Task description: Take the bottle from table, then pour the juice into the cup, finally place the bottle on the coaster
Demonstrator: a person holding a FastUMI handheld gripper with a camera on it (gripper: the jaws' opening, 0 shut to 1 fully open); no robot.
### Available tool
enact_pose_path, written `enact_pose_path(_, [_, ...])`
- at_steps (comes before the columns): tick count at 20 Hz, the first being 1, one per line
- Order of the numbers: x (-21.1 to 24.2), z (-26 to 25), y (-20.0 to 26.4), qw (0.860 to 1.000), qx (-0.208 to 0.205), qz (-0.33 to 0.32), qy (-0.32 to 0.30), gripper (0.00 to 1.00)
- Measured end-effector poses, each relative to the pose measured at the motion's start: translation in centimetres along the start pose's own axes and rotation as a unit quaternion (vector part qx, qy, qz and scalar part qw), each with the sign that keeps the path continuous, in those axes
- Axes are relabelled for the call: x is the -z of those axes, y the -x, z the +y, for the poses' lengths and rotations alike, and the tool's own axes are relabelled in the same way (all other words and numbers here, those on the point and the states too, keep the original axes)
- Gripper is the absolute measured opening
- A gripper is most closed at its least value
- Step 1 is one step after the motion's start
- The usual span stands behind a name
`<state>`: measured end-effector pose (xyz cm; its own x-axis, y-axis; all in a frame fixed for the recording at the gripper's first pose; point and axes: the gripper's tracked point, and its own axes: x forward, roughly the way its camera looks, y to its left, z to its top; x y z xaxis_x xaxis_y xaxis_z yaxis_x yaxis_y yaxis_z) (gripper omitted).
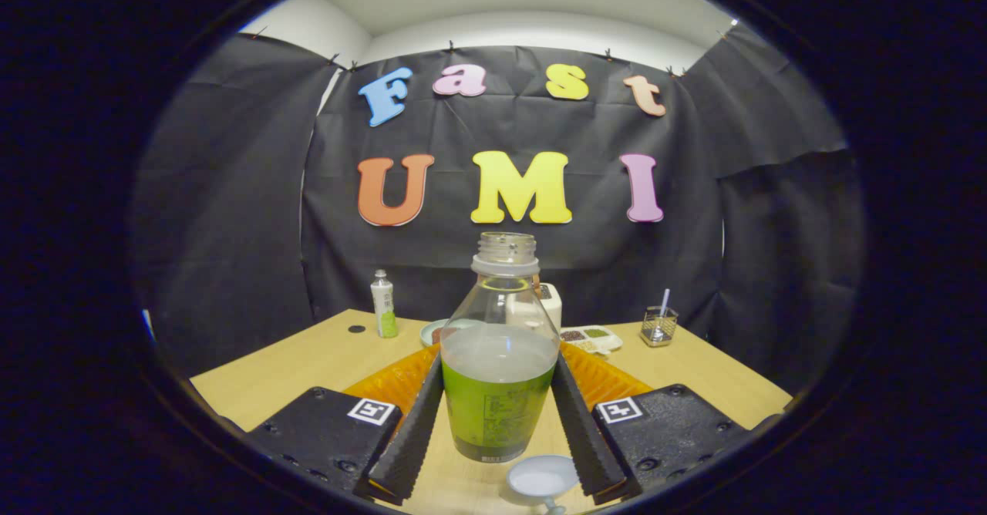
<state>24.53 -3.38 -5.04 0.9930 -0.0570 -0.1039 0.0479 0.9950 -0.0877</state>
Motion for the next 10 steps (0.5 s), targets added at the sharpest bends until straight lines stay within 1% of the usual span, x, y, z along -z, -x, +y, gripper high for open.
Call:
enact_pose_path(3, [1.2,0.2,-2.2,0.997,0.03,0.006,0.065,0.81])
enact_pose_path(4, [1.6,0.6,-2.9,0.996,0.034,0.009,0.078,0.81])
enact_pose_path(6, [2.0,1.7,-4.4,0.996,0.037,0.011,0.078,0.81])
enact_pose_path(10, [3.7,2.4,-7.2,0.995,0.06,0.025,0.078,0.81])
